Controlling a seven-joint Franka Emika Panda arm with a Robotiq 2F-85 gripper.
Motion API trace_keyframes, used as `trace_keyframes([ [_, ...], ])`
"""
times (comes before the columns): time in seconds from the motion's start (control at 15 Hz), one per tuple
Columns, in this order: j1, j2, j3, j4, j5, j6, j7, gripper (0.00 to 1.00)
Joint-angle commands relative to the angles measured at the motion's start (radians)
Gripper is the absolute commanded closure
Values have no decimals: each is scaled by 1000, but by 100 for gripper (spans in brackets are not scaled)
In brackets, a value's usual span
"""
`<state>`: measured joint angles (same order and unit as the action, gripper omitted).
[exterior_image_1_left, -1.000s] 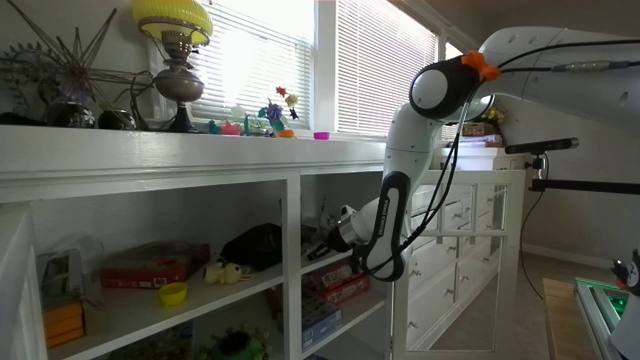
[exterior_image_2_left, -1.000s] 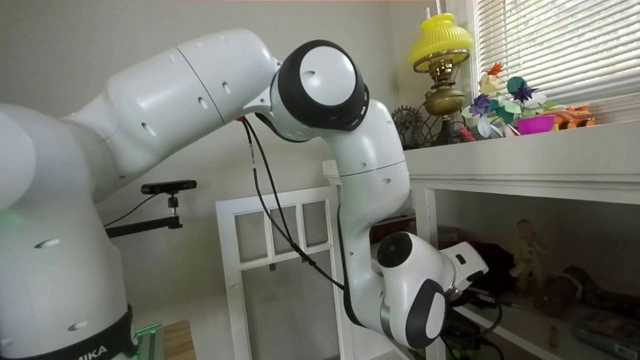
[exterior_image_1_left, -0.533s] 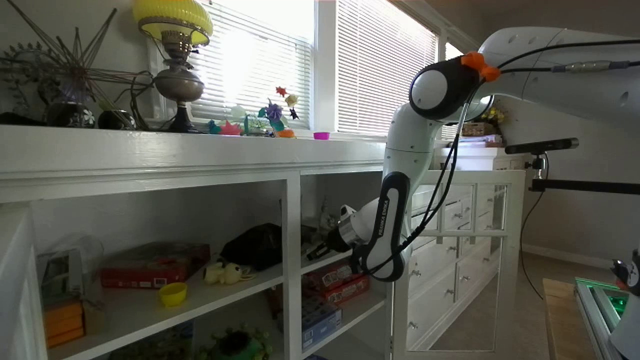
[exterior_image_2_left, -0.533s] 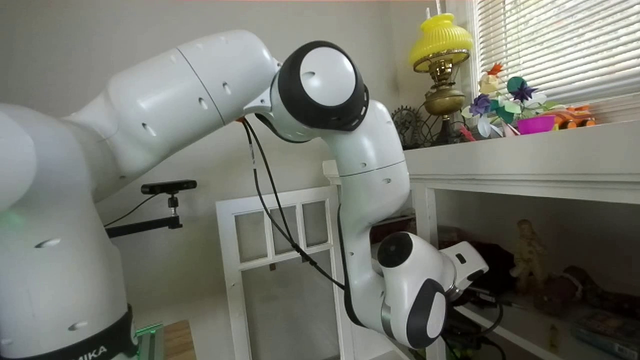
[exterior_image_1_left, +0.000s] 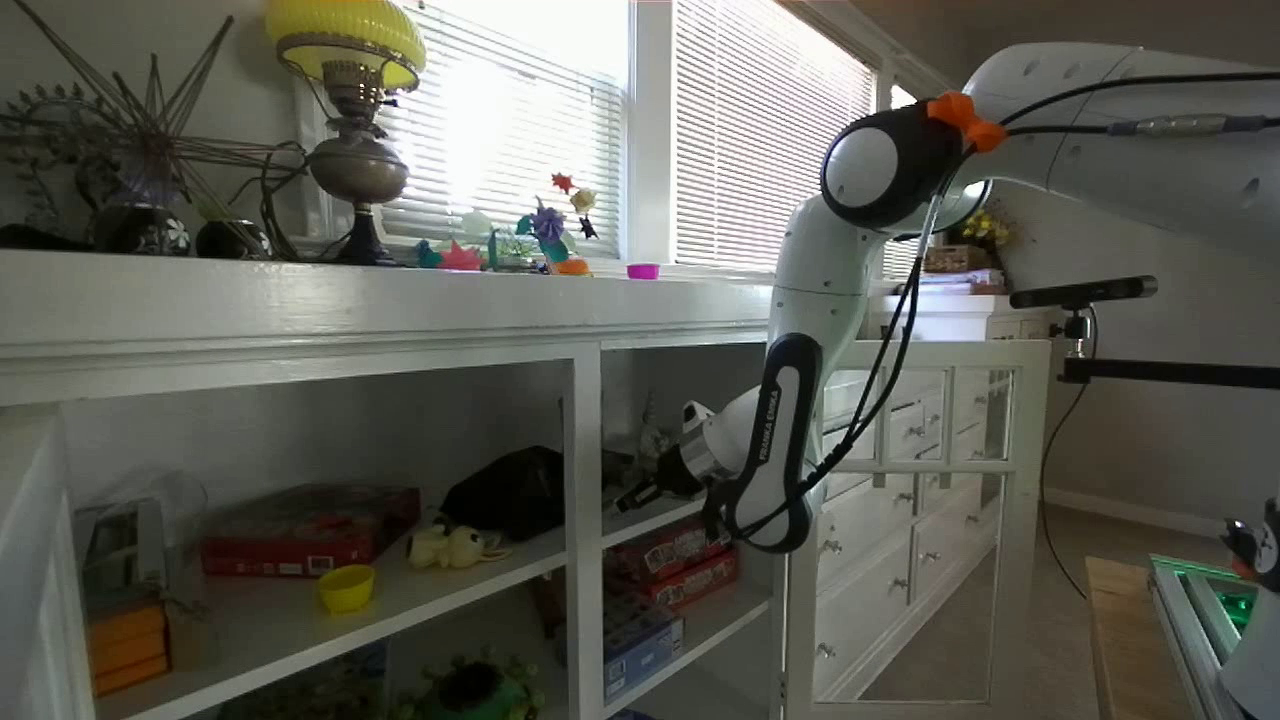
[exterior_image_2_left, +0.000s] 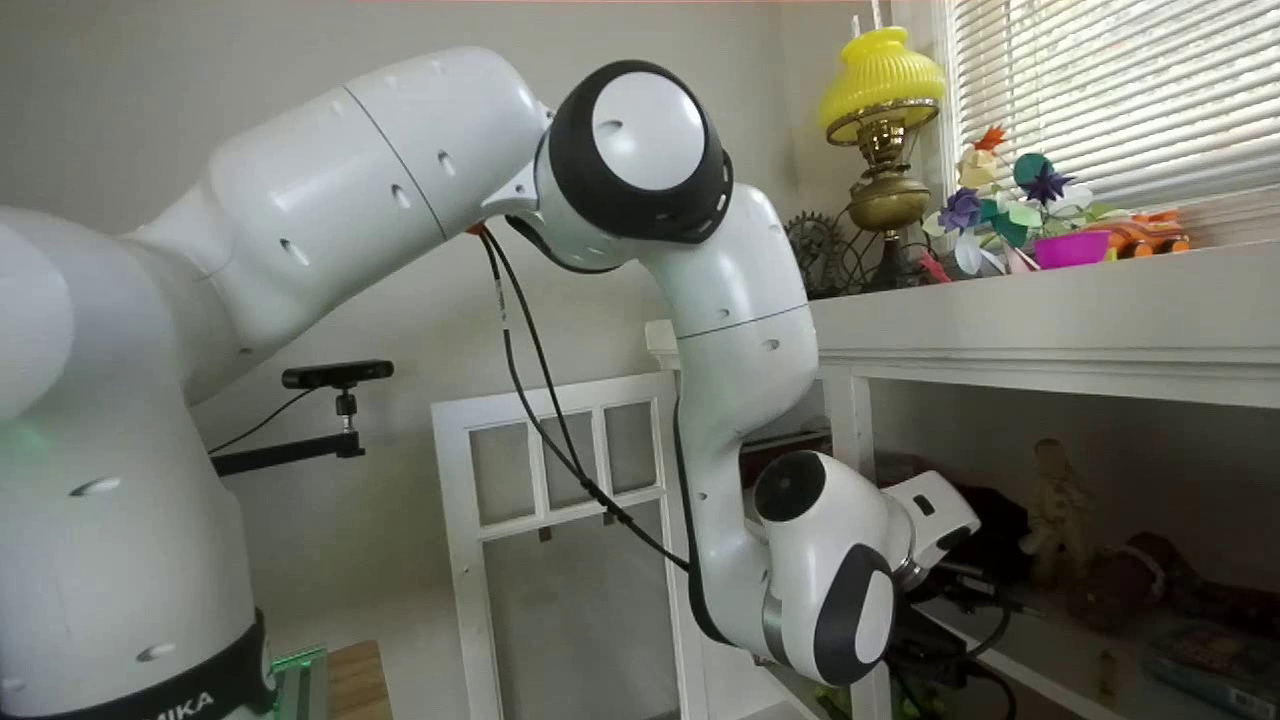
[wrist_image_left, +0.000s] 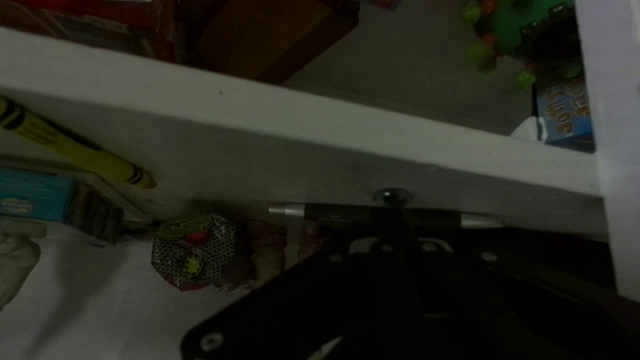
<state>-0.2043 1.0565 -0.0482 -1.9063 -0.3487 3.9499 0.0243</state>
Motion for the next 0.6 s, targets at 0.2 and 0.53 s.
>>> trace_keyframes([
  [0.2,-2,-84,6,-92,-12,-53,-13,100],
  [0.53,-10,-57,26,-52,-24,-48,-14,53],
])
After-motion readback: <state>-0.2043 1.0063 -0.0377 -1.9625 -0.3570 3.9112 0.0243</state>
